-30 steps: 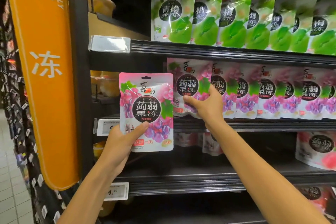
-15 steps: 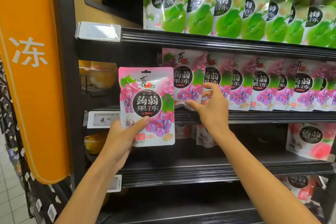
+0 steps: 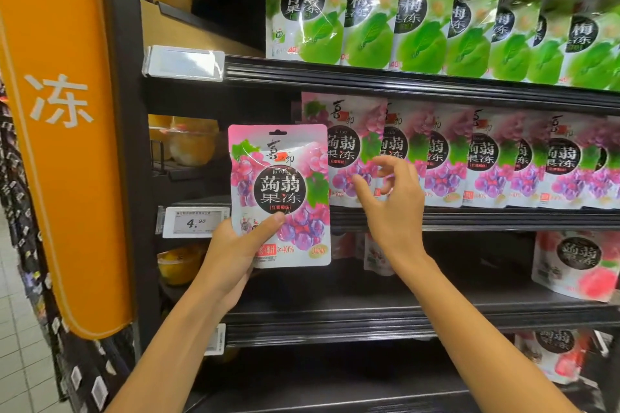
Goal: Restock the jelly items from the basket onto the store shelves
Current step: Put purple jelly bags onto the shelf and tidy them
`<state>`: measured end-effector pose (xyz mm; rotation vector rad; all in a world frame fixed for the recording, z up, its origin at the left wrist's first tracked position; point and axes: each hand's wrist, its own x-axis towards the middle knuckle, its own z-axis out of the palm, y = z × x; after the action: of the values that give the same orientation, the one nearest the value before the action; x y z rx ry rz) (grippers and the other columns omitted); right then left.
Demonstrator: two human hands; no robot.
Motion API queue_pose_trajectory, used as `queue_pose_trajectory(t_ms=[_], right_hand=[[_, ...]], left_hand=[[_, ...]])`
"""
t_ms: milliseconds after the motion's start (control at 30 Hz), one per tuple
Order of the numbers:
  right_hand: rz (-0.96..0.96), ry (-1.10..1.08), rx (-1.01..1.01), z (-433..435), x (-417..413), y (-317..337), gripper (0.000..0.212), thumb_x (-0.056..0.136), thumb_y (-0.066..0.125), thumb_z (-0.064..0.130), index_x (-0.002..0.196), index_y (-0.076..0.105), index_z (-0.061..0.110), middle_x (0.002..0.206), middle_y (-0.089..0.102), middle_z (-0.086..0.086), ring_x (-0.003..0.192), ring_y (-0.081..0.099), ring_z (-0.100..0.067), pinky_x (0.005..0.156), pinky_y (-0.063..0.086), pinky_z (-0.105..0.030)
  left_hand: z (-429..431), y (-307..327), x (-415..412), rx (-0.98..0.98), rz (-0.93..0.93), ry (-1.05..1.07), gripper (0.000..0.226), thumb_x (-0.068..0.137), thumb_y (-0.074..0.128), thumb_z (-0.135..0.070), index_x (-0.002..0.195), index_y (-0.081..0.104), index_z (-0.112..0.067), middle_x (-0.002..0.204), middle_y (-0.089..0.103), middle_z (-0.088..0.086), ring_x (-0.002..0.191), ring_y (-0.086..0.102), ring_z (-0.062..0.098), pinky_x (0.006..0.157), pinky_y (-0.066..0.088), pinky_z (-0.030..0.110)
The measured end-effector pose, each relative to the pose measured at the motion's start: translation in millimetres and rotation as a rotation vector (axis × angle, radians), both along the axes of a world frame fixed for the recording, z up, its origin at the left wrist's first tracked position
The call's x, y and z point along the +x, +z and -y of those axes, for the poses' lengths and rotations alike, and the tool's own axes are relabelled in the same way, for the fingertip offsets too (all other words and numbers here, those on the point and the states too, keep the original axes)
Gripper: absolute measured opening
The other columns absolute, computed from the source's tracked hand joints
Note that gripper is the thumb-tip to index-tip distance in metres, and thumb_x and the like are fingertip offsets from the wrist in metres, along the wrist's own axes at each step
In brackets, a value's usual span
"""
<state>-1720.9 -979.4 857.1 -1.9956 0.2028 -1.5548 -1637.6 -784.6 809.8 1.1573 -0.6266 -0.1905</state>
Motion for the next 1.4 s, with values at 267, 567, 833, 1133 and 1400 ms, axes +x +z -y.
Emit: queue_pose_trajectory(t_ms=[267,567,833,1133,1400], right_hand=[[-0.308,0.595,0.310,-26,-4,14,0.010,0.084,0.076,0.019,0.092,0.075,0.016,0.078,0.077,-0.001,0.072,0.073,-0.014,0.058,0.059,-0.026],[-0.103,0.479,0.458,-20,24,40,0.012,0.081,0.078,0.012,0.090,0.074,0.004,0.077,0.075,-0.011,0.068,0.070,-0.013,0.071,0.060,-0.030],[-0.084,0.400,0.387,-24,40,29,0.020,0.091,0.066,0.006,0.099,0.070,0.024,0.088,0.072,0.005,0.080,0.069,-0.004,0.074,0.054,-0.030],[-0.039,0.106,0.058,-18,24,10,0.036,0.090,0.067,0.007,0.124,0.059,0.011,0.092,0.062,0.007,0.076,0.059,0.001,0.066,0.046,-0.002],[-0.034,0.021,0.015,-12,23,-2,0.026,0.091,0.064,0.009,0.116,0.063,0.013,0.089,0.062,0.008,0.070,0.057,0.004,0.063,0.044,-0.004]], left_hand=[[12,25,-9,-0.023,0.036,-0.005,0.065,0.075,0.067,-0.044,0.131,0.055,-0.013,0.116,0.071,0.009,0.106,0.069,0.024,0.095,0.054,0.043],[19,27,-26,0.082,0.628,0.483,0.048,0.095,0.054,-0.038,0.139,0.038,-0.028,0.140,0.042,-0.017,0.128,0.042,-0.006,0.098,0.040,0.010],[39,9,-16,0.651,0.914,0.690,0.048,0.100,0.041,-0.042,0.147,0.036,-0.035,0.161,0.021,-0.010,0.150,0.010,0.009,0.123,-0.008,0.041],[42,0,-16,0.747,0.980,0.787,0.052,0.100,0.042,-0.042,0.150,0.030,-0.034,0.163,0.017,-0.007,0.148,0.020,0.010,0.121,-0.011,0.044],[45,1,-18,0.718,0.970,0.769,0.052,0.099,0.045,-0.041,0.149,0.034,-0.030,0.162,0.019,-0.004,0.149,0.016,0.012,0.122,-0.011,0.043]])
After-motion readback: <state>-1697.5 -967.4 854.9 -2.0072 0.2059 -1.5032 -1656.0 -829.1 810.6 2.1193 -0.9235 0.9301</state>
